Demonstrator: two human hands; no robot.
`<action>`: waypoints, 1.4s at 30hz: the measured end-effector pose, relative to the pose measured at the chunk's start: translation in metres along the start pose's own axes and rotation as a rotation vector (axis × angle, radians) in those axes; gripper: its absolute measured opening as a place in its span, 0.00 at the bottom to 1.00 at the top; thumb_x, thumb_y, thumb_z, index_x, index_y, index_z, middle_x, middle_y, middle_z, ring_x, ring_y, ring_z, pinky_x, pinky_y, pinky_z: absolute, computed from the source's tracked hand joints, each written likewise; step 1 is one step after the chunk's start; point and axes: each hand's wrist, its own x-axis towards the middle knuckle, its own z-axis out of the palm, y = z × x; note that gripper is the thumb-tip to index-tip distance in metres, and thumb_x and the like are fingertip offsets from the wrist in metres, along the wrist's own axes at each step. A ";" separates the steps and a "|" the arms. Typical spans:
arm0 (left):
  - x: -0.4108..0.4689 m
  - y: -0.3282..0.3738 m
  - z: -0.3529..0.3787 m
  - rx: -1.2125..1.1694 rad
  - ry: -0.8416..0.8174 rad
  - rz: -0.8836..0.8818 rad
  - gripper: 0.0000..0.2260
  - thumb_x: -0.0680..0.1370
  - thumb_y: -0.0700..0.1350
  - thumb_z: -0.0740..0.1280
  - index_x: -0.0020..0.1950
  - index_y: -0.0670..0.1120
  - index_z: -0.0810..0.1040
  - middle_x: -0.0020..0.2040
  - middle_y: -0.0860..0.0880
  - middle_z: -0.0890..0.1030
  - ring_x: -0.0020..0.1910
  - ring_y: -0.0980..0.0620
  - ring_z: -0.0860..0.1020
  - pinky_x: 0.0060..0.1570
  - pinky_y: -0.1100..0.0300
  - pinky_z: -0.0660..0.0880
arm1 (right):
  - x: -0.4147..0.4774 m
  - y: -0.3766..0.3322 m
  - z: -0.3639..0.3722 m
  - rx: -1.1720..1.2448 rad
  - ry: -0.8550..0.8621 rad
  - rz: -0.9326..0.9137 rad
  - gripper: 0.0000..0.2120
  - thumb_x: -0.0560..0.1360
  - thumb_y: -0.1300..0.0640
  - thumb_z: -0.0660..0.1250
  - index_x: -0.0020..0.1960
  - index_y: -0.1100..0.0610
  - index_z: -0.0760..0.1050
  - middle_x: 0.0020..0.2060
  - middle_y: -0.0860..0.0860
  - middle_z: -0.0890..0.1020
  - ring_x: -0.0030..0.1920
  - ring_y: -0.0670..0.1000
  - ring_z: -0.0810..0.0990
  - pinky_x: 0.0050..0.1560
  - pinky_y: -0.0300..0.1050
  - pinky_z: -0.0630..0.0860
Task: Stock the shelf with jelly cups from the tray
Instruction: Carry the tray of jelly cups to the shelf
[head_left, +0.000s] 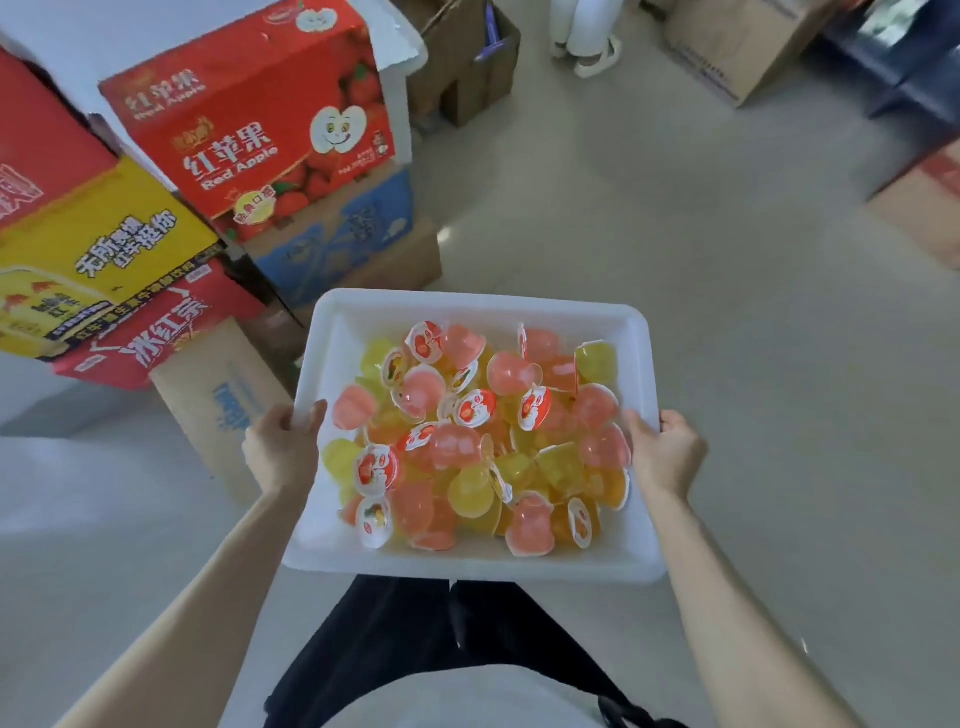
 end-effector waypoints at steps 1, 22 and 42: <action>-0.006 0.017 0.013 0.007 -0.038 0.032 0.18 0.75 0.49 0.69 0.37 0.34 0.75 0.31 0.40 0.75 0.30 0.47 0.68 0.32 0.58 0.65 | 0.008 0.007 -0.014 0.013 0.035 0.022 0.20 0.70 0.57 0.72 0.27 0.57 0.64 0.23 0.50 0.68 0.26 0.51 0.62 0.29 0.43 0.61; -0.090 0.335 0.339 0.143 -0.603 0.475 0.23 0.74 0.55 0.69 0.39 0.33 0.74 0.31 0.41 0.72 0.32 0.45 0.69 0.33 0.55 0.67 | 0.195 0.084 -0.208 0.200 0.613 0.531 0.19 0.70 0.47 0.71 0.29 0.57 0.69 0.25 0.53 0.71 0.29 0.53 0.70 0.33 0.51 0.72; -0.268 0.592 0.644 0.175 -0.708 0.572 0.21 0.74 0.52 0.70 0.30 0.41 0.66 0.27 0.47 0.65 0.29 0.45 0.64 0.30 0.55 0.61 | 0.526 0.141 -0.423 0.193 0.655 0.623 0.20 0.75 0.49 0.68 0.36 0.66 0.76 0.32 0.60 0.80 0.33 0.58 0.76 0.32 0.46 0.67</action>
